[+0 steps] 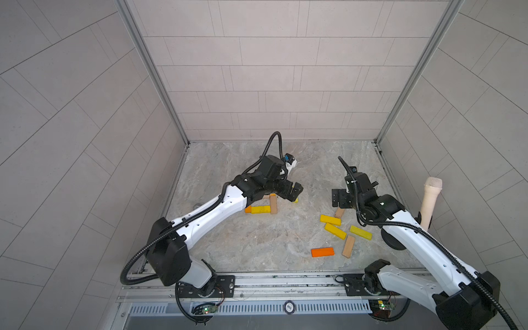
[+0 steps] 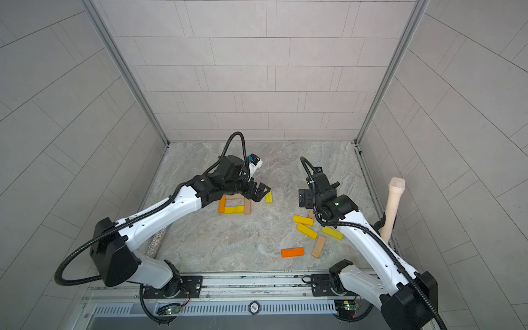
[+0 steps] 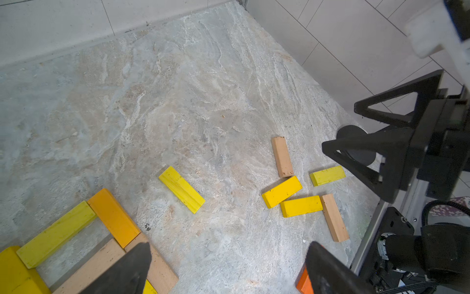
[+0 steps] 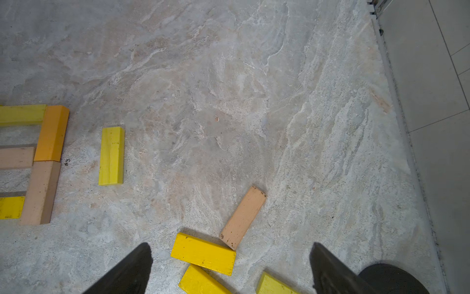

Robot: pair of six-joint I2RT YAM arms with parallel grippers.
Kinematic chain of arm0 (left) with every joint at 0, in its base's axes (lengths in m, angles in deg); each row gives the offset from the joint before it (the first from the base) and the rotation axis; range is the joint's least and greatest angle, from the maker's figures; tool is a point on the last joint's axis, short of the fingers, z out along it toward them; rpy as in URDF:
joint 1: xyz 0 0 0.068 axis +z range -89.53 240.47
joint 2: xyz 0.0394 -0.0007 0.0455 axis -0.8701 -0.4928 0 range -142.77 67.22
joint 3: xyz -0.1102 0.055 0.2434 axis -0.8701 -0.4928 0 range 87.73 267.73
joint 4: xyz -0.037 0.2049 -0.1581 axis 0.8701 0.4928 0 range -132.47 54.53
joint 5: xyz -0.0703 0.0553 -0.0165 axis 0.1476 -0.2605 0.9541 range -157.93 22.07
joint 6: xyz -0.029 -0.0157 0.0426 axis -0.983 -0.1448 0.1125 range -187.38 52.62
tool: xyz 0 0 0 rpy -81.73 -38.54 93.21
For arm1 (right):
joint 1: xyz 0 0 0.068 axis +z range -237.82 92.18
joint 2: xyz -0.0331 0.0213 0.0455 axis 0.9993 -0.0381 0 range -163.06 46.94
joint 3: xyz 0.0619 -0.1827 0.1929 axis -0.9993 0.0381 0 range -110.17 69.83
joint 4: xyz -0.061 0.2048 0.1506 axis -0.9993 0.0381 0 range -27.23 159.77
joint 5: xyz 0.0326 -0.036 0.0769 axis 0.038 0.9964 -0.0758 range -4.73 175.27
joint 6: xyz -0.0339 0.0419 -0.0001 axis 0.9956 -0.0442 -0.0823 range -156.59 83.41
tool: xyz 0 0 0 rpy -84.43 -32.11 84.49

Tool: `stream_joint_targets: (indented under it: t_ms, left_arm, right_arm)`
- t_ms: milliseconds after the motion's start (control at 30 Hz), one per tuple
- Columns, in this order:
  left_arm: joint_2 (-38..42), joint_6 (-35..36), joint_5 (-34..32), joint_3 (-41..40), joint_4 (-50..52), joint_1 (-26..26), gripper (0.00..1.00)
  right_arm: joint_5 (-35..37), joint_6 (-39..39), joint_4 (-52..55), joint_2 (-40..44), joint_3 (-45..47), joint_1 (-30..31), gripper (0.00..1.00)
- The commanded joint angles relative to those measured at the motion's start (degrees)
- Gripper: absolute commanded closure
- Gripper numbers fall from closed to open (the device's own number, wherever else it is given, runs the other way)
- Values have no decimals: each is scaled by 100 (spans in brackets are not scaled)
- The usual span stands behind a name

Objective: Assemble the number 8 with building blocks
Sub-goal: Assemble the building block at the center of the board.

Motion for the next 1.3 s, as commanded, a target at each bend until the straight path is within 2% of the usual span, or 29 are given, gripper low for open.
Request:
stream_joint_targets:
  t_ms: [0,167,300,533,767,867,1067,1267]
  left_arm:
    - [72,254,-111,230,154,-21,0]
    - [82,509,-134,353,332,12,0]
    - [50,611,-108,477,517,134,0]
    - [-71,665,9,651,656,428,0]
    - [-239,910,194,772,545,550,0]
    - [-281,916,174,783,445,550,0]
    - [-324,821,200,668,151,558,0]
    - [-233,762,139,397,-45,568,0]
  right_arm:
    - [-64,146,-72,90,-157,22,3]
    - [-180,-26,-296,104,-38,26,4]
    - [-185,-182,-770,133,220,22,12]
    - [-383,-506,-259,-551,72,21,17]
    - [273,-1286,-177,-928,461,-34,25]
    - [332,-1527,-182,-1063,589,-103,28]
    - [193,-1706,-432,-1363,797,-297,35]
    - [-89,-1716,-800,-1770,887,-453,37]
